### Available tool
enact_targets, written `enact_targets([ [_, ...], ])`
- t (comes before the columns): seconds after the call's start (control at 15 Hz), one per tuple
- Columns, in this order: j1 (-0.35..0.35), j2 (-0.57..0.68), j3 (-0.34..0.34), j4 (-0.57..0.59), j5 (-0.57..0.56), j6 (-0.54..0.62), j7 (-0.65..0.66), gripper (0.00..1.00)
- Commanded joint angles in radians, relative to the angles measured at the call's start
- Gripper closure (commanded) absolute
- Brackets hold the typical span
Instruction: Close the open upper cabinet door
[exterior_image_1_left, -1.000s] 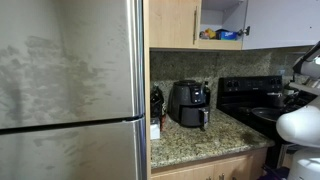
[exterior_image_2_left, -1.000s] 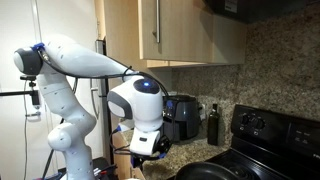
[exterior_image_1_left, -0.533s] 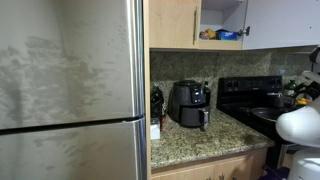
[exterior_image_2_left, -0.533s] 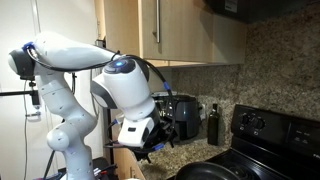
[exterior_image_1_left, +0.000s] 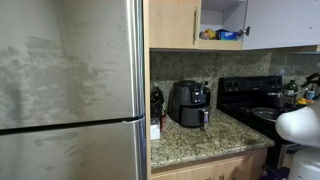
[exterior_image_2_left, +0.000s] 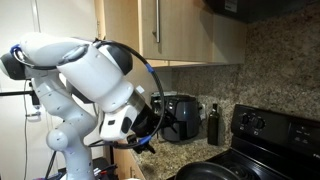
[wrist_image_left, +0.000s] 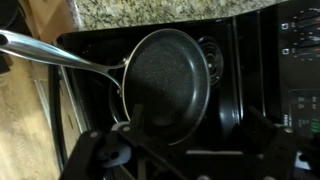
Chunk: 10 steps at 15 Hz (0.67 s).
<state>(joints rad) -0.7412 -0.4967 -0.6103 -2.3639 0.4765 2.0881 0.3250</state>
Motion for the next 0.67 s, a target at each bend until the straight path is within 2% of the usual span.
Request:
enact_targets([
  [0.0, -0.003, -0.094, -0.052, 0.025, 0.082, -0.025, -0.126, 0.00],
  [0.27, 0.038, -0.195, -0.092, 0.104, 0.134, -0.097, -0.222, 0.00],
  [0.33, 0.046, -0.218, -0.097, 0.116, 0.119, -0.136, -0.254, 0.00],
  [0.4, 0.018, -0.188, -0.074, 0.087, 0.108, -0.081, -0.199, 0.00],
  [0.53, 0.031, -0.229, -0.082, 0.107, 0.107, -0.114, -0.216, 0.00],
  [0.6, 0.016, -0.239, -0.045, 0.078, 0.098, -0.063, -0.206, 0.00],
])
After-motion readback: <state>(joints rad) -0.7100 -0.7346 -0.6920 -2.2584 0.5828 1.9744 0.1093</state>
